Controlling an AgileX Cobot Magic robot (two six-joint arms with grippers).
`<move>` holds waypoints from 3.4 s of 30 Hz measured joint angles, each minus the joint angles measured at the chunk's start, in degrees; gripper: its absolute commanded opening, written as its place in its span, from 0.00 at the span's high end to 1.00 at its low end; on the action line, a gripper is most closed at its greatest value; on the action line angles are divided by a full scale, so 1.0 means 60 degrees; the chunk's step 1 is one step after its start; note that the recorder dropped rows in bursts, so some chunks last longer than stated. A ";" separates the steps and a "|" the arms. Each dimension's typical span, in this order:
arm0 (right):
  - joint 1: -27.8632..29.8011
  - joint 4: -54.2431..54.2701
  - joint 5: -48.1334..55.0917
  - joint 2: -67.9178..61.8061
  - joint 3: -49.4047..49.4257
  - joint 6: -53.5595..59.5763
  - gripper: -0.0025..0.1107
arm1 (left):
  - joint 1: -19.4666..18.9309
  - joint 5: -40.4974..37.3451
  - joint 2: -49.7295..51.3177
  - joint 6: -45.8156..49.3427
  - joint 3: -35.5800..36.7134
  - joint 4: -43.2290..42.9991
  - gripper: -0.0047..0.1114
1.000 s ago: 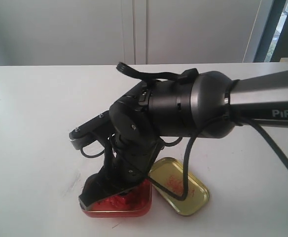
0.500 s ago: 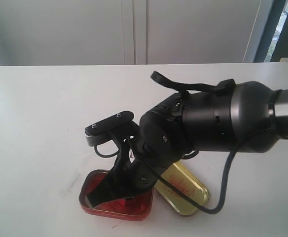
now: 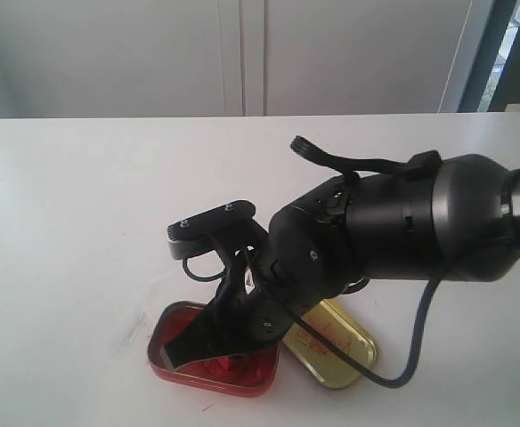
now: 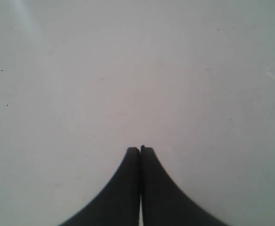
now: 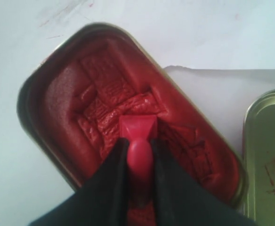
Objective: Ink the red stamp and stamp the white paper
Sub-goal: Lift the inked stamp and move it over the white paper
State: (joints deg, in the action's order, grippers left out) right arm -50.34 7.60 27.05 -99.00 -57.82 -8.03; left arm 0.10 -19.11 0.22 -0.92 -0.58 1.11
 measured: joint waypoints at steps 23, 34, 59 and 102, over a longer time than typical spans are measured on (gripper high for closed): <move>0.0239 0.0622 -0.0233 0.0241 0.0428 0.0291 0.98 | 0.0000 0.0000 0.0000 0.0000 0.0000 0.0000 0.96; 0.0304 0.1588 -0.0879 0.0268 0.0839 0.0795 0.98 | 0.0000 0.0000 0.0000 0.0000 0.0000 0.0000 0.96; 0.0304 0.1824 -0.0898 0.0328 0.0839 0.0978 0.98 | 0.0000 0.0000 0.0000 0.0000 0.0000 0.0000 0.96; 0.1889 -0.0388 0.3587 -0.0044 -0.3246 0.1622 0.98 | 0.0000 0.0000 0.0000 0.0000 0.0000 0.0000 0.96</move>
State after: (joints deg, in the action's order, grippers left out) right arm -39.01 5.27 48.57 -99.26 -77.30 1.70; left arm 0.10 -19.11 0.22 -0.92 -0.58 1.11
